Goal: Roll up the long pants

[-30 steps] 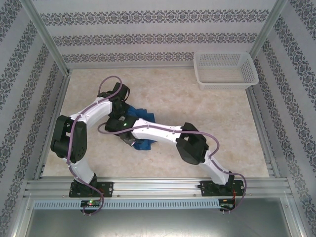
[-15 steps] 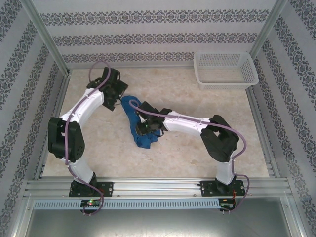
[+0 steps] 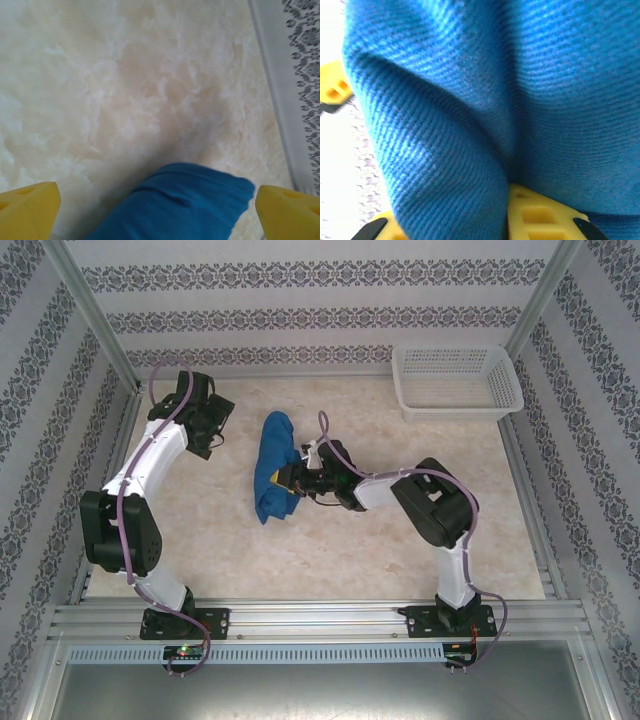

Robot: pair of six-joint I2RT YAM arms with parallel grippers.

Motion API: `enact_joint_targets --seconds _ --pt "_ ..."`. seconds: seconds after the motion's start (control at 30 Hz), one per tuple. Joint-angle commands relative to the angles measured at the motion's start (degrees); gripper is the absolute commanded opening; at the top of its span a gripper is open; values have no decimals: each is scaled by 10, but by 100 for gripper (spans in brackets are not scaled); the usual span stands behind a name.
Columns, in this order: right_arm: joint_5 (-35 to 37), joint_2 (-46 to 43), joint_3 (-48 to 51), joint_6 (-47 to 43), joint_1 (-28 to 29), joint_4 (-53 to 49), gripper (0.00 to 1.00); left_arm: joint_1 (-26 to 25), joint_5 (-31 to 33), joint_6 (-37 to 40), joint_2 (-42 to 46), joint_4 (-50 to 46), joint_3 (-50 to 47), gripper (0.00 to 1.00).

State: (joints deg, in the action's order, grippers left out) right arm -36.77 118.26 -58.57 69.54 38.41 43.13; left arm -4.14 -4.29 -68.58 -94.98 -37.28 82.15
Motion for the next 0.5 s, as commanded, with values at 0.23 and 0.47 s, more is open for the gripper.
enact_joint_targets --seconds 0.23,0.47 --pt "68 171 -13 259 -9 362 0 8 -22 23 3 -10 -16 100" --pt "79 162 -60 236 -12 362 0 8 -49 10 -31 33 -45 100"
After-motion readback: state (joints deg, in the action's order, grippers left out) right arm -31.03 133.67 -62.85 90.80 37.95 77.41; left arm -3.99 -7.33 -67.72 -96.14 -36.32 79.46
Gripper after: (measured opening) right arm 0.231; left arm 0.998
